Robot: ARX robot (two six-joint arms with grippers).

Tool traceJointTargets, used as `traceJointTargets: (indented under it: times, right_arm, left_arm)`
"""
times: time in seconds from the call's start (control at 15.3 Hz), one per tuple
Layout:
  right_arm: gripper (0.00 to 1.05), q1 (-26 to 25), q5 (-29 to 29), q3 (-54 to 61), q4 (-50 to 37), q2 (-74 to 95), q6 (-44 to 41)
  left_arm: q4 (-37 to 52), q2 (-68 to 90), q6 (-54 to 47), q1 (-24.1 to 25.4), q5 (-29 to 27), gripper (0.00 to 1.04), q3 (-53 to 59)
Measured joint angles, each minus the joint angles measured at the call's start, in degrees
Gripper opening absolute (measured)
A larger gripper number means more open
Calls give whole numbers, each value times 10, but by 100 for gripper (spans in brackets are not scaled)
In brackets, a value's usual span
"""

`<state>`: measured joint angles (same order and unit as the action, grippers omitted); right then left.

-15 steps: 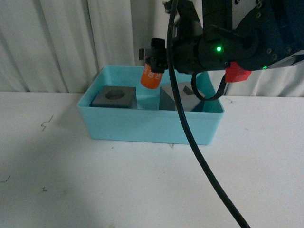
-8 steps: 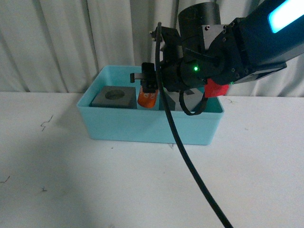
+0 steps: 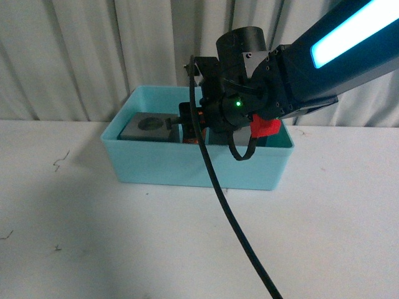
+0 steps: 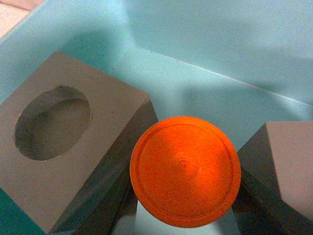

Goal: Place gray and orange parts in blue box

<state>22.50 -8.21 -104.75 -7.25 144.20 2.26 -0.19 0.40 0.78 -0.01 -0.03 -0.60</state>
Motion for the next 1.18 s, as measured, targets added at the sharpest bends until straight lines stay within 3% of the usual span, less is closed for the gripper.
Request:
traceJointTargets:
  times: [0.26,0.33,0.39,0.46,0.52,0.66,0.79,0.92,1.05,1.18]
  right_arm:
    - [94,4,2,-1,-20,2,-1]
    - [100,3,3,21,-44,-12,4]
    - [97,2,8,54,-65,-36,5]
    - [98,-18,9,169,-130,-143,0]
    - [98,-96,30,360,-204,-351,-21]
    - [98,-172,57,520,-263,-485,-51]
    - [98,-235,52,658,-187,-605,-35]
    - [98,-258,57,790,-101,-748,-3]
    - [98,-205,78,879,21,-897,58]
    - [98,-196,83,889,31,-916,77]
  left_arm:
    - [0,0,0,0,0,98,0]
    - [0,0,0,0,0,98,0]
    - [0,0,0,0,0,98,0]
    - [0,0,0,0,0,98,0]
    - [0,0,0,0,0,98,0]
    - [0,0,0,0,0,98,0]
    - [0,0,0,0,0,98,0]
    - [0,0,0,0,0,98,0]
    - [0,0,0,0,0,98,0]
    - [0,0,0,0,0,98,0]
